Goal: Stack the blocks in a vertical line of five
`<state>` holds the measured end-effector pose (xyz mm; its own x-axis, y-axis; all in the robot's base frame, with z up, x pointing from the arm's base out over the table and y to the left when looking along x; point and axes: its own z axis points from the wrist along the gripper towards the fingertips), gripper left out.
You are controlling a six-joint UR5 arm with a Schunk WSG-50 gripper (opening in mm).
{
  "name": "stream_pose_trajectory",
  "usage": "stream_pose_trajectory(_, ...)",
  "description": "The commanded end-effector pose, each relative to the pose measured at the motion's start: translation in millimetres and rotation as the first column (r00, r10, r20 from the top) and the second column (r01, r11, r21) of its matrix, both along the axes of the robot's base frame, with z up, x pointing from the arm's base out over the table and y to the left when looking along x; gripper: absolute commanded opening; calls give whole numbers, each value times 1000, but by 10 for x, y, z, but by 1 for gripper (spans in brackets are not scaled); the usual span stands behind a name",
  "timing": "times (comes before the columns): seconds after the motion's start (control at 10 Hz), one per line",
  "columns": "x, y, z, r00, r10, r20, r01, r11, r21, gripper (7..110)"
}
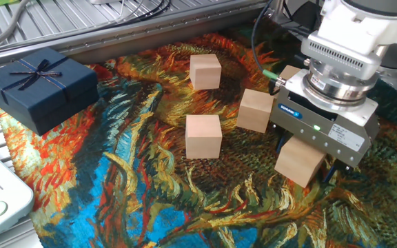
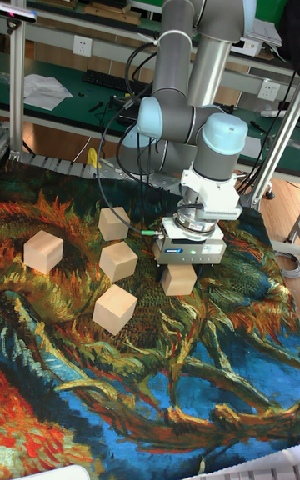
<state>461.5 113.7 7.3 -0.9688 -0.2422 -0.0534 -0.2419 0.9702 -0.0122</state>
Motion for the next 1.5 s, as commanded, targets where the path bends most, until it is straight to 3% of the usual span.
stream_pose_trajectory(0.0,40,9,26,1000,-1,13,1,1000,21,88)
stream_pose_trajectory(0.4,55,21,-22,1000,-3,19,2,1000,17,88)
stream_pose_trajectory(0.5,57,1,-29,1000,-7,19,7,1000,9,66)
stream_pose_trajectory(1.2,78,-47,-44,998,-51,26,51,999,-7,66)
stream_pose_trajectory(1.3,78,-46,-43,998,-63,27,64,998,-6,44)
stream_pose_trajectory(1.4,62,-72,-37,997,-80,22,80,997,-16,44)
